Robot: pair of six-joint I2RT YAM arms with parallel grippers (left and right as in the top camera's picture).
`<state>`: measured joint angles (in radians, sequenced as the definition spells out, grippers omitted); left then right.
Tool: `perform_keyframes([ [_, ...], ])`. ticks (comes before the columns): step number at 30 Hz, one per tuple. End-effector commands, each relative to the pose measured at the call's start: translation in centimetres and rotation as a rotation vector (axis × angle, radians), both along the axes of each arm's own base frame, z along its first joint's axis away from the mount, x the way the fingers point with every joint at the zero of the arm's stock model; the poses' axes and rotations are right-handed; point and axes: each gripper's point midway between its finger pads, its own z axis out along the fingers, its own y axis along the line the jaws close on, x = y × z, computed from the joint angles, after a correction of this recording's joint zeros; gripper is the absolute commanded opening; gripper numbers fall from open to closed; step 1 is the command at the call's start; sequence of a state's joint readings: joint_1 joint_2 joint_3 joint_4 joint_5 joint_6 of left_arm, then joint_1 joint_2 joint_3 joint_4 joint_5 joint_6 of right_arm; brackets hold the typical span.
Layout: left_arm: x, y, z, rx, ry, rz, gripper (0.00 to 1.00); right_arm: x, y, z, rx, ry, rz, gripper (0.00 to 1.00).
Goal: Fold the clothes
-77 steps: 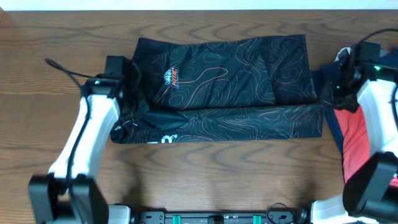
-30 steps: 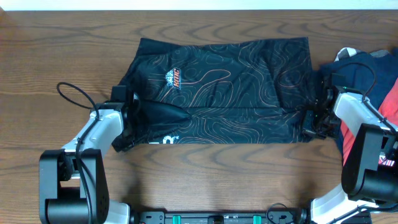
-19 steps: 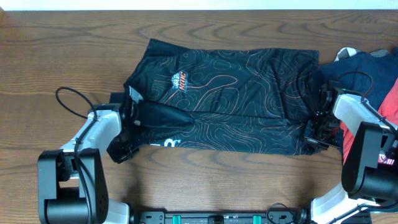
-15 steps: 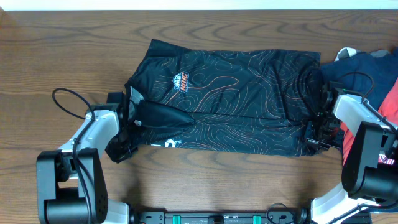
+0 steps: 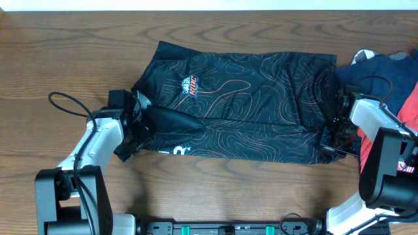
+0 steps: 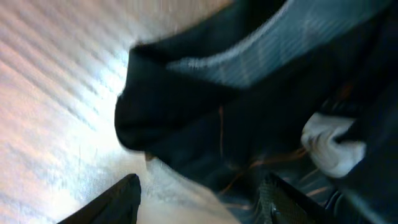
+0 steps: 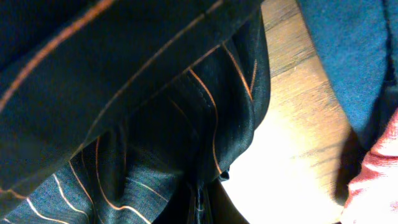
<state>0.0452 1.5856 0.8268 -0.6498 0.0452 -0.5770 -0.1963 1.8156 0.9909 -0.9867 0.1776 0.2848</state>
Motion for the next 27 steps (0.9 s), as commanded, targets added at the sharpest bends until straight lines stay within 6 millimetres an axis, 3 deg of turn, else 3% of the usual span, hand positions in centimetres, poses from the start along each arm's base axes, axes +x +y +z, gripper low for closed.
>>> perform_keyframes([
  [1,1.0,0.9,0.7,0.04,-0.038,0.019,0.63,-0.9,-0.6,-1.0,-0.022,0.034,-0.024,0.04],
  [8,1.1,0.9,0.5,0.04,-0.05,0.023,0.59,-0.9,-0.6,-1.0,-0.022,0.034,-0.024,0.04],
  [13,0.1,1.3,-0.4,0.062,-0.025,0.025,0.58,-0.9,-0.5,-1.0,-0.021,0.034,-0.024,0.04],
  [14,0.0,1.2,-0.6,0.061,-0.027,0.025,0.56,-0.9,-0.5,-1.0,-0.021,0.034,-0.024,0.04],
  [16,0.0,1.2,-1.0,0.062,-0.034,0.024,0.41,-0.9,-0.5,-1.0,-0.021,0.034,-0.024,0.04],
  [19,0.0,1.3,-1.0,0.063,-0.036,0.025,0.08,-0.9,-0.5,-1.0,-0.018,0.034,-0.025,0.04],
  [23,-0.6,1.9,-1.0,0.088,-0.011,0.033,0.06,-0.9,-0.5,-1.0,-0.018,0.037,-0.024,0.05],
  [27,-3.4,2.6,-0.8,0.081,0.093,0.07,0.06,-1.8,-0.3,-0.7,-0.01,0.073,-0.024,0.06],
])
